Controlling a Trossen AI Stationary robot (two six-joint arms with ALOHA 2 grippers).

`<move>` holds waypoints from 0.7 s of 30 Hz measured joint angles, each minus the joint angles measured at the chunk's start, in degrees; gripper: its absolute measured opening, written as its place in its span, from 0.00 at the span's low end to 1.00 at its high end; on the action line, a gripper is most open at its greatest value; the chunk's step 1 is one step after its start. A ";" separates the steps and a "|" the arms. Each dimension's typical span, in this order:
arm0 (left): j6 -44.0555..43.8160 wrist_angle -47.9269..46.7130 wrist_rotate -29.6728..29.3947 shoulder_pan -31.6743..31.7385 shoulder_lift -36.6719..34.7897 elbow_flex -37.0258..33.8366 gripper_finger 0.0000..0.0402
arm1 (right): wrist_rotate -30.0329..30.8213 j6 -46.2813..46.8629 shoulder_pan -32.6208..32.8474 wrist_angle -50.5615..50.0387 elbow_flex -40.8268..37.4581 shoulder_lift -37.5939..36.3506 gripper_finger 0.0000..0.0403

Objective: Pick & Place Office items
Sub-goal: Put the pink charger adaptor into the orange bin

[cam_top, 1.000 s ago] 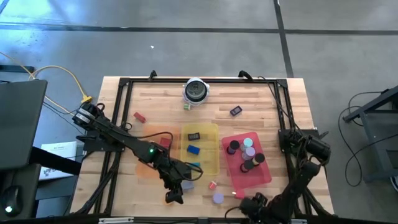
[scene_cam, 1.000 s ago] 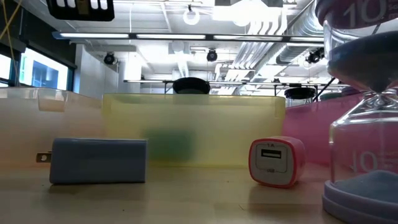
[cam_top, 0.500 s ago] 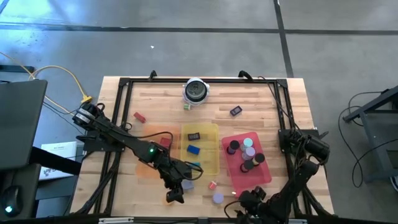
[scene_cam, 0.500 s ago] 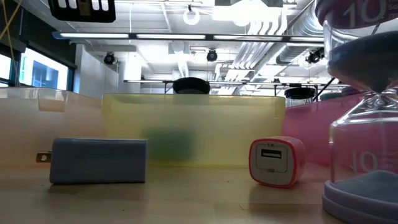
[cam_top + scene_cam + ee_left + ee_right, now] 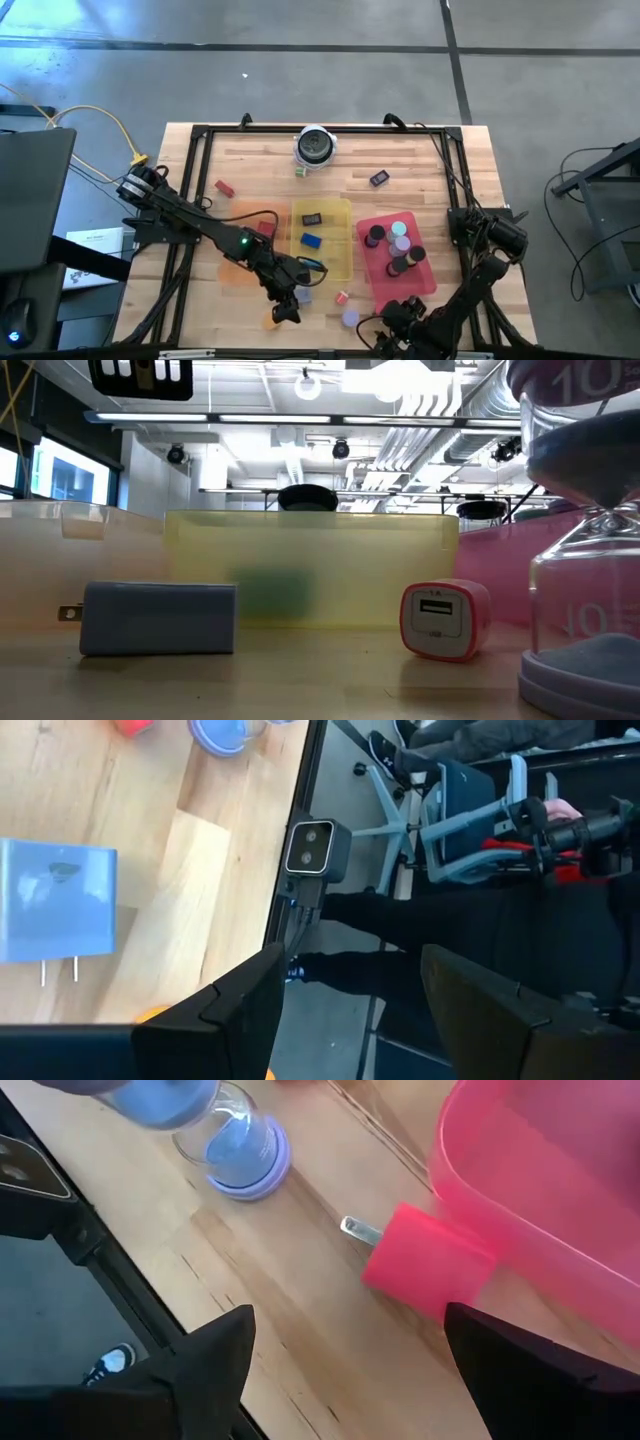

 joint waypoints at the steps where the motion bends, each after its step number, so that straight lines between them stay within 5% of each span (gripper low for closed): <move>1: 0.02 0.03 -0.43 0.00 0.00 0.00 0.57 | -0.08 0.00 0.01 -0.31 0.00 0.00 0.79; 21: 0.22 0.00 -2.44 -0.02 0.00 0.00 0.57 | -3.79 0.68 0.23 -5.78 -0.04 0.22 0.79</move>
